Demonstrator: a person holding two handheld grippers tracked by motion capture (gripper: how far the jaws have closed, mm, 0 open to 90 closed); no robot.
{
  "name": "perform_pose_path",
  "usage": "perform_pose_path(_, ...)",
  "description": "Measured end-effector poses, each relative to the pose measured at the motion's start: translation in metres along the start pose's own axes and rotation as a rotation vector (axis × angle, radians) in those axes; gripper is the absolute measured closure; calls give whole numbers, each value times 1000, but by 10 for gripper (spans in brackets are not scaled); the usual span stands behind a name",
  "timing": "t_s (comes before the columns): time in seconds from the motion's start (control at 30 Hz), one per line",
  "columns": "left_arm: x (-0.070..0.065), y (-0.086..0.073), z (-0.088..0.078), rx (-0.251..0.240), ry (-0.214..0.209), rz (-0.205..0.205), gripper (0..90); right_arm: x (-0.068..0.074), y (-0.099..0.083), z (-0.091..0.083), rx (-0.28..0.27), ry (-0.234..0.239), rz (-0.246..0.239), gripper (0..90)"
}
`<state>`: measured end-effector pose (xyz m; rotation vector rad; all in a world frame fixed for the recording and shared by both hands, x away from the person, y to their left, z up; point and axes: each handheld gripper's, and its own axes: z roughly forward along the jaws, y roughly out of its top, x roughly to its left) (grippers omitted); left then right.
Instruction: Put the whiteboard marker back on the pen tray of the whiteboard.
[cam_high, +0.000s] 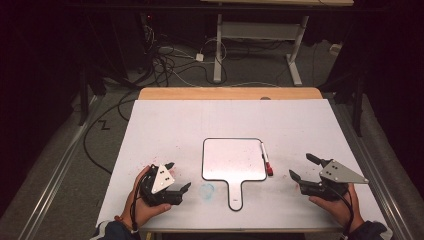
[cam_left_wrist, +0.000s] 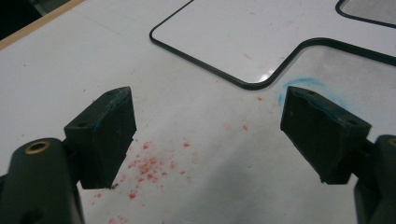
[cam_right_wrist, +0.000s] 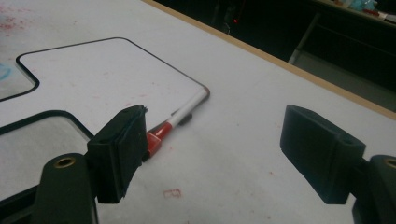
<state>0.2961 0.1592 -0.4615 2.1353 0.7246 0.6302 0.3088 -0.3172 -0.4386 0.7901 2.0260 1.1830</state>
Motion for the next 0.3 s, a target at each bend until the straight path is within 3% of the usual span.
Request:
perform_pose_path(0.1, 0, 1, 1, -2, 0, 3, 173, 1, 0, 0, 3, 2, 8, 232)
perform_pose_path(0.3, 2, 1, 3, -2, 8, 7, 173, 4, 3, 2, 2, -12, -21, 222)
